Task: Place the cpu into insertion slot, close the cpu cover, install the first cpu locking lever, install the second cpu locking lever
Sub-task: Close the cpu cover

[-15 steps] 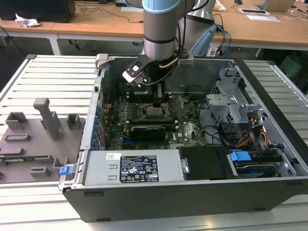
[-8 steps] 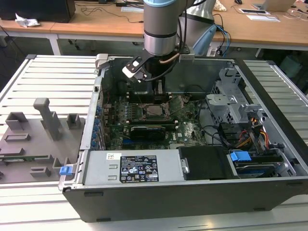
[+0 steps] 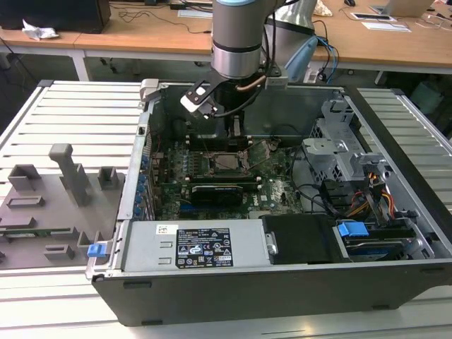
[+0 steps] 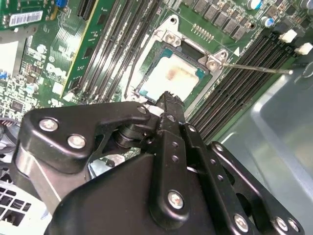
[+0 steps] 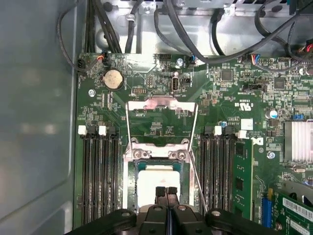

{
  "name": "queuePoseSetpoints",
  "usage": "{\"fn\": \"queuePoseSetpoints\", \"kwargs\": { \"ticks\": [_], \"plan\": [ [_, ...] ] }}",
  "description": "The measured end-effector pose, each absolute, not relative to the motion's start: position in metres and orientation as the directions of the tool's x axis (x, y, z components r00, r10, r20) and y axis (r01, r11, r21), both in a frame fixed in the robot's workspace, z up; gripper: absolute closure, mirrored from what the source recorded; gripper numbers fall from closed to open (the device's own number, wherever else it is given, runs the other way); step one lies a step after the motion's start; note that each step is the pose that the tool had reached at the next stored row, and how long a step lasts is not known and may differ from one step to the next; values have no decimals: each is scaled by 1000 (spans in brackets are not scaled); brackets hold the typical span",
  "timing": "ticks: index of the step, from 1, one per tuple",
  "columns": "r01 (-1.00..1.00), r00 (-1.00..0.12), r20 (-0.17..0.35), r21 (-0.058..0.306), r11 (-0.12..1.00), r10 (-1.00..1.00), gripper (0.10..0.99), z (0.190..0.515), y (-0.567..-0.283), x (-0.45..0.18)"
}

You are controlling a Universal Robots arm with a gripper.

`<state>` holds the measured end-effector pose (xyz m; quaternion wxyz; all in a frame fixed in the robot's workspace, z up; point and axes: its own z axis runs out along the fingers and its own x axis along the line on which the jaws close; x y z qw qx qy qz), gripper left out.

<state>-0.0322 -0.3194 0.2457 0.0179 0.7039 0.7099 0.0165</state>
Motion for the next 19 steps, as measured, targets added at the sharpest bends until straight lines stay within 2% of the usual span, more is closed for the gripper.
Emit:
{"fn": "queuePoseSetpoints", "kwargs": {
  "ticks": [7,19],
  "plan": [
    [999,-9,-2,48,9,1000,976,258,-320,-28],
    [999,-9,-2,36,9,1000,976,258,-319,6]
  ]
}}
